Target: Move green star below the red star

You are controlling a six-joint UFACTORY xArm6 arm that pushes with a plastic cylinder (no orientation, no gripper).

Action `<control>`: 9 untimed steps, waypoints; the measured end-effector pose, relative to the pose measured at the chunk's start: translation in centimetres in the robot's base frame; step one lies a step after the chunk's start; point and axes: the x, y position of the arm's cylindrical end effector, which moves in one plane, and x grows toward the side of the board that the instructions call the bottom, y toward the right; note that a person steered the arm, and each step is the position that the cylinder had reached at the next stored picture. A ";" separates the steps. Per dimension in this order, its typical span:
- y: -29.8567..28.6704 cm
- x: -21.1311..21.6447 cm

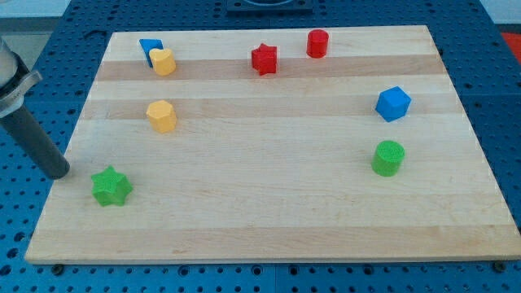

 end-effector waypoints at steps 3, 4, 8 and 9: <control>7.7 2.6; 11.1 2.6; 25.4 5.2; 27.8 4.4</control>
